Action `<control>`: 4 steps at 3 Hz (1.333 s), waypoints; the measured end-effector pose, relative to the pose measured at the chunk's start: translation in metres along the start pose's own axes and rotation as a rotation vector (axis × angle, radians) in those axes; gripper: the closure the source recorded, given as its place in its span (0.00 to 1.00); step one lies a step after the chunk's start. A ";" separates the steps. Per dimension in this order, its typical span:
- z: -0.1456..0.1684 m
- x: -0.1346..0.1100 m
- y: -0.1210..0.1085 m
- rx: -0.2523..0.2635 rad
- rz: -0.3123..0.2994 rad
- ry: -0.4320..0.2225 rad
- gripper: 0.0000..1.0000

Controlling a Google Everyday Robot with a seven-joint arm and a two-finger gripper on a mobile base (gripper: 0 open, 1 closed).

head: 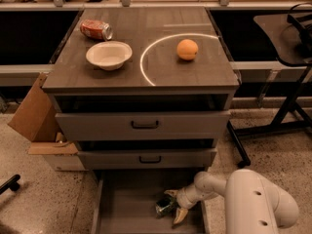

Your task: Pick green can from bottom drawer and place on counter

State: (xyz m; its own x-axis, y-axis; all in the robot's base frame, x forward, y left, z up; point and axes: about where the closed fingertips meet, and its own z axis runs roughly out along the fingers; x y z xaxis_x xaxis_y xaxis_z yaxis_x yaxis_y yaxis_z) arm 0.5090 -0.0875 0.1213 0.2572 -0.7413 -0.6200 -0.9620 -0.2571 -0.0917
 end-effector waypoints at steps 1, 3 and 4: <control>0.014 -0.008 -0.001 -0.021 -0.033 -0.012 0.49; 0.009 -0.036 -0.006 -0.001 -0.122 -0.061 0.96; -0.032 -0.061 -0.011 0.048 -0.190 -0.114 1.00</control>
Offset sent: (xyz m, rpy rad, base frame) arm -0.0025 0.0378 0.0008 0.0291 -0.0399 0.1104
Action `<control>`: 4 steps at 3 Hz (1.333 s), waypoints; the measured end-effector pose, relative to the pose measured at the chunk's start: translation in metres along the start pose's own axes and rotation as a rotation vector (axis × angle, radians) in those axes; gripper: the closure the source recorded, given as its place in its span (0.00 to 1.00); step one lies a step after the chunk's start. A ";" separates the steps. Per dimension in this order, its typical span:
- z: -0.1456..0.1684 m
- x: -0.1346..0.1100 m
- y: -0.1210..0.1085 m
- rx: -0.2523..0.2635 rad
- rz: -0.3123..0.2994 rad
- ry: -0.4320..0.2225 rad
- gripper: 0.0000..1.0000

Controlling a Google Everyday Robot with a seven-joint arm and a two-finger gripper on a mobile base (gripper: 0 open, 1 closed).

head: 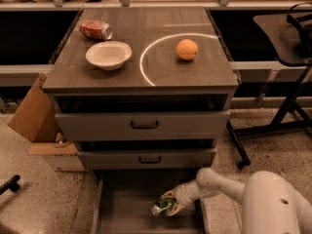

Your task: Pick green can from bottom drawer and place on counter

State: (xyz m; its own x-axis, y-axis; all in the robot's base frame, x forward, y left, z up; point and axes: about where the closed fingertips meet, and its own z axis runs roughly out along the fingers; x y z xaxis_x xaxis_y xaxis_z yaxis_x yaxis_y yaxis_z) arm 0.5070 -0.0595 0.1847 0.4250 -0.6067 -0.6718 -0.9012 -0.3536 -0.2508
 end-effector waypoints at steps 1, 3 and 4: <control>-0.052 -0.023 -0.015 0.059 -0.061 -0.016 1.00; -0.103 -0.041 -0.033 0.094 -0.103 -0.024 1.00; -0.107 -0.052 -0.033 0.086 -0.132 -0.010 1.00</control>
Offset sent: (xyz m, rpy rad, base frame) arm 0.0378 -0.0634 0.1679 0.0996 -0.1831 0.0138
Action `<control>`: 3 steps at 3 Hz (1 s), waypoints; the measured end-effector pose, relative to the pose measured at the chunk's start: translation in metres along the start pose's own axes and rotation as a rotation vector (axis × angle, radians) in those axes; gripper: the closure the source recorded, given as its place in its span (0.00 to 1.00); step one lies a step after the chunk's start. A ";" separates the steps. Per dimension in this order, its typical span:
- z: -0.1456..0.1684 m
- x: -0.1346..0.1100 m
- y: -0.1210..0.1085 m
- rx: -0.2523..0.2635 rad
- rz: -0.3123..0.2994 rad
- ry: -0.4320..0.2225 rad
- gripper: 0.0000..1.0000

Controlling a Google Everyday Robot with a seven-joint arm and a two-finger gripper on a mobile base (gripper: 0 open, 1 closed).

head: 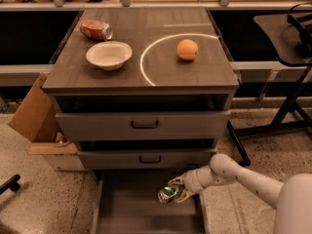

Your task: Pick green can from bottom drawer and place on counter

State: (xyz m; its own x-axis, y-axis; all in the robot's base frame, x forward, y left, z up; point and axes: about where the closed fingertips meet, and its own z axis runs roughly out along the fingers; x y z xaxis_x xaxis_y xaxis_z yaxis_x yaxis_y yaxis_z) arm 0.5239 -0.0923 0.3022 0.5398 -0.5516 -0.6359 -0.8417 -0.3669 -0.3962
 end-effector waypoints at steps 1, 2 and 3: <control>-0.016 -0.033 -0.008 -0.034 -0.042 0.030 1.00; -0.036 -0.069 -0.014 -0.059 -0.078 0.076 1.00; -0.063 -0.110 -0.024 -0.039 -0.108 0.141 1.00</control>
Offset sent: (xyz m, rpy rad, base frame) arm -0.0411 0.0225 0.1247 -0.1649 -0.0962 0.0785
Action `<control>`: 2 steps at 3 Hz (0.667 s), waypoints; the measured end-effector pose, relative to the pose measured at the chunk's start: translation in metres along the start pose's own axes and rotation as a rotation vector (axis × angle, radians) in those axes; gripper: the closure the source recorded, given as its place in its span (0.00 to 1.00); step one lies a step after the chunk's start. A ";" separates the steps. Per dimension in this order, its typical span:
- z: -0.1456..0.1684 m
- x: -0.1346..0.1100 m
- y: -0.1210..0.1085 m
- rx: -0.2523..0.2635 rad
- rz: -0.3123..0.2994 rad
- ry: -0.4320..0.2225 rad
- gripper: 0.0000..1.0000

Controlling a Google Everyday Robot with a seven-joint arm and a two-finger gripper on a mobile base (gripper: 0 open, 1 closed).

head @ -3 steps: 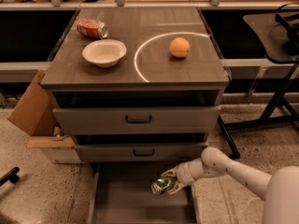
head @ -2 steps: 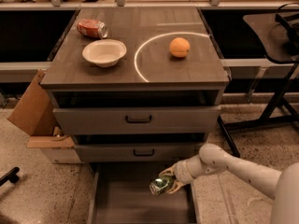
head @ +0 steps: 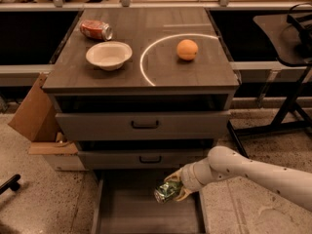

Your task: Pick green can from bottom drawer and place on counter

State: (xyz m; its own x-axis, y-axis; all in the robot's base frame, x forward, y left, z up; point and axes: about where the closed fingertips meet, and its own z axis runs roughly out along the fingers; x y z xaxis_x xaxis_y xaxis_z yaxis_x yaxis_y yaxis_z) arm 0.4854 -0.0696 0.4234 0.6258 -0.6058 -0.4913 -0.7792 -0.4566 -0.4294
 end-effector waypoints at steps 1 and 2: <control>-0.035 -0.033 -0.017 0.053 -0.009 0.036 1.00; -0.075 -0.067 -0.037 0.099 -0.075 0.038 1.00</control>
Offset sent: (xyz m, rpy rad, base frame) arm -0.0276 0.0100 0.1649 0.0534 -0.2020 0.0383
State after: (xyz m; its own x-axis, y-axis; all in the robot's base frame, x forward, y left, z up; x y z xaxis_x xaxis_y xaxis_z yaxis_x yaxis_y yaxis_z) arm 0.4698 -0.0608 0.5287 0.6793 -0.5971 -0.4267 -0.7215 -0.4367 -0.5374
